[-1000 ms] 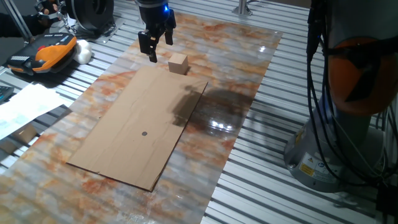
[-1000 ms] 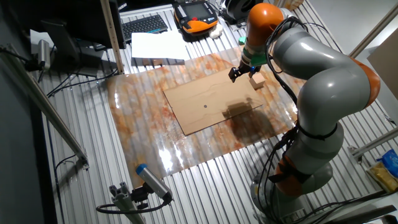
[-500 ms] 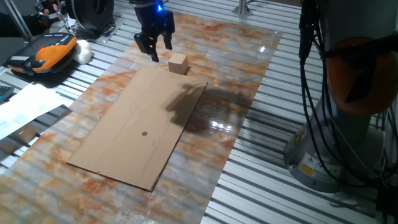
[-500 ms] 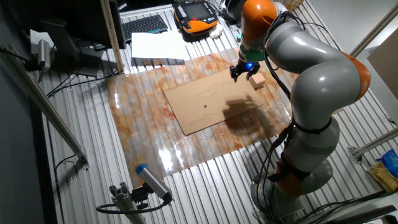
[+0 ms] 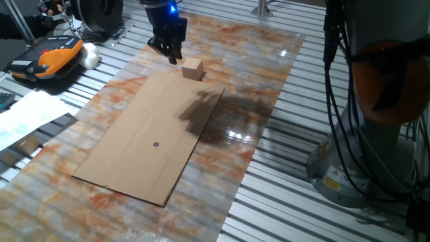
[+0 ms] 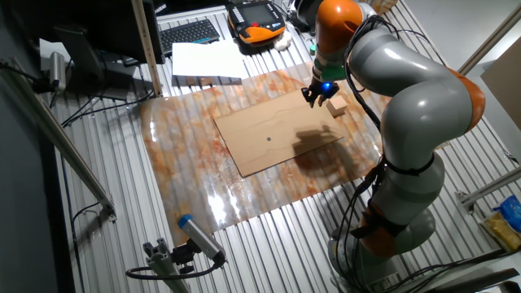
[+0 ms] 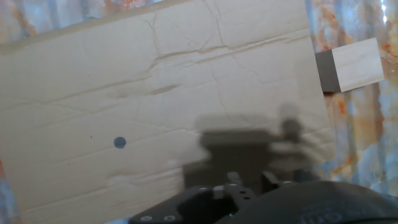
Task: Grab the block and place it at the designated location
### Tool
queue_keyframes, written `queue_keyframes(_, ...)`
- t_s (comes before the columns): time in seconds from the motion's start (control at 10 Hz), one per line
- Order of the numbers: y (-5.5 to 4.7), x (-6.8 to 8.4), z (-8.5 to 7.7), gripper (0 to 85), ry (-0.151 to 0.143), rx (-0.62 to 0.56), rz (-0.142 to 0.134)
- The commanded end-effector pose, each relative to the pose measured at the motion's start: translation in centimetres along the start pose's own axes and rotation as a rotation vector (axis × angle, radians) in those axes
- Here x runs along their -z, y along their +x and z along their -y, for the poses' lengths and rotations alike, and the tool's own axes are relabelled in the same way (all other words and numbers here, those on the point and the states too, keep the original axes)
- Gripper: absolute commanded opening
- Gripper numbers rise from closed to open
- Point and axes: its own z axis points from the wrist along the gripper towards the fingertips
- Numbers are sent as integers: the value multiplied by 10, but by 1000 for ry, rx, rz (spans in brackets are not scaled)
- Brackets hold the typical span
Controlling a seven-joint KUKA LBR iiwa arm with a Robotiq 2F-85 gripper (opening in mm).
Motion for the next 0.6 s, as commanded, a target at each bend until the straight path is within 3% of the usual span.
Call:
queue_keyframes(0.0, 0, 0, 0, 0, 0, 0, 0)
queue_keyframes(0.5, 0, 0, 0, 0, 0, 6, 1)
